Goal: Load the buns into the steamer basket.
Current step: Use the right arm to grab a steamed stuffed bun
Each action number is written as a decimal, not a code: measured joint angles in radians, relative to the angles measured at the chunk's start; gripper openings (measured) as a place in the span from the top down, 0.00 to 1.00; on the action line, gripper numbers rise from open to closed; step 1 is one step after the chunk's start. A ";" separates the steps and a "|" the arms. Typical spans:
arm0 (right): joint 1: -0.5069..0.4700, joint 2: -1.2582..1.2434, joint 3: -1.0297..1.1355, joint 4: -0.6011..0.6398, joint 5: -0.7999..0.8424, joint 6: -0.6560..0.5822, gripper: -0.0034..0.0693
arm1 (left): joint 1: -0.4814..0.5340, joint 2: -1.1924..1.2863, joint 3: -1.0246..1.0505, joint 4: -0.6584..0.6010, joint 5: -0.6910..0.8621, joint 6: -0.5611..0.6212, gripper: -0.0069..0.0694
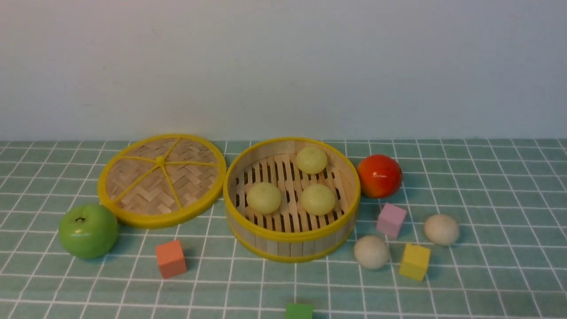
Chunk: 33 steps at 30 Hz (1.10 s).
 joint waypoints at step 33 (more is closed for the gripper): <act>0.000 0.000 0.000 0.000 0.000 0.000 0.62 | 0.100 -0.675 0.582 0.151 -0.334 -0.029 0.93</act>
